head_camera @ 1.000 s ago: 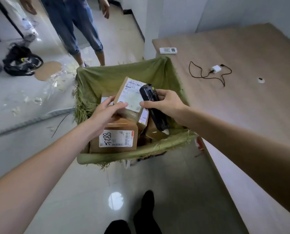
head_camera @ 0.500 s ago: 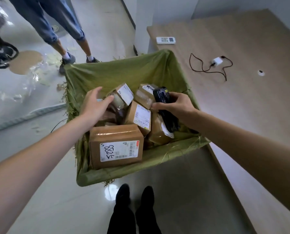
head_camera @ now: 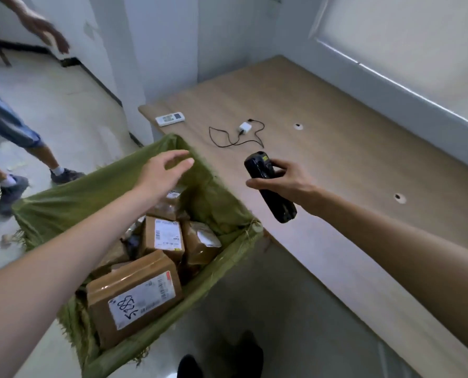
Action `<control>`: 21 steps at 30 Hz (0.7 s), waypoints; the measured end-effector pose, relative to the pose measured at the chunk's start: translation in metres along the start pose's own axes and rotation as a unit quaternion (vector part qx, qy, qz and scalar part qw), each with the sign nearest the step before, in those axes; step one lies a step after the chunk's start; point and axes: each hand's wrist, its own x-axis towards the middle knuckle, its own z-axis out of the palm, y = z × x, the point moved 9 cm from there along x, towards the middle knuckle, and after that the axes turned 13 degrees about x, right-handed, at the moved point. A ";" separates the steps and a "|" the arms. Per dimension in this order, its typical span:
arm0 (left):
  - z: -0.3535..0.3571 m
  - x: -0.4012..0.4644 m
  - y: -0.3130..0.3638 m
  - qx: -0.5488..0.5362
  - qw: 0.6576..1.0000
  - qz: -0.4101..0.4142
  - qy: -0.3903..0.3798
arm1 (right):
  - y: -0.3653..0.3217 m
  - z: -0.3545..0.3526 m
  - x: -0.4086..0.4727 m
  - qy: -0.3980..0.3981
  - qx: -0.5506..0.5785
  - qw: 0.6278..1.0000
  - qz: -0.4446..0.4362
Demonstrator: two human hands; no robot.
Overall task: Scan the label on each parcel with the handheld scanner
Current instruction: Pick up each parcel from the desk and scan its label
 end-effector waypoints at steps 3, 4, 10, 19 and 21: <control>0.036 0.012 0.082 0.001 0.997 0.059 -0.045 | -0.005 -0.084 -0.038 0.071 -0.014 0.997 -0.002; 0.050 0.014 0.110 -0.002 0.996 0.077 -0.056 | -0.004 -0.113 -0.054 0.097 -0.019 0.995 0.000; 0.156 -0.018 0.285 -0.029 0.975 0.179 -0.131 | 0.021 -0.280 -0.169 0.233 -0.019 0.972 0.022; 0.346 -0.145 0.506 -0.022 0.923 0.297 -0.245 | 0.102 -0.483 -0.390 0.368 0.016 0.928 0.063; 0.390 -0.181 0.545 -0.024 0.911 0.311 -0.272 | 0.125 -0.522 -0.437 0.392 0.017 0.917 0.069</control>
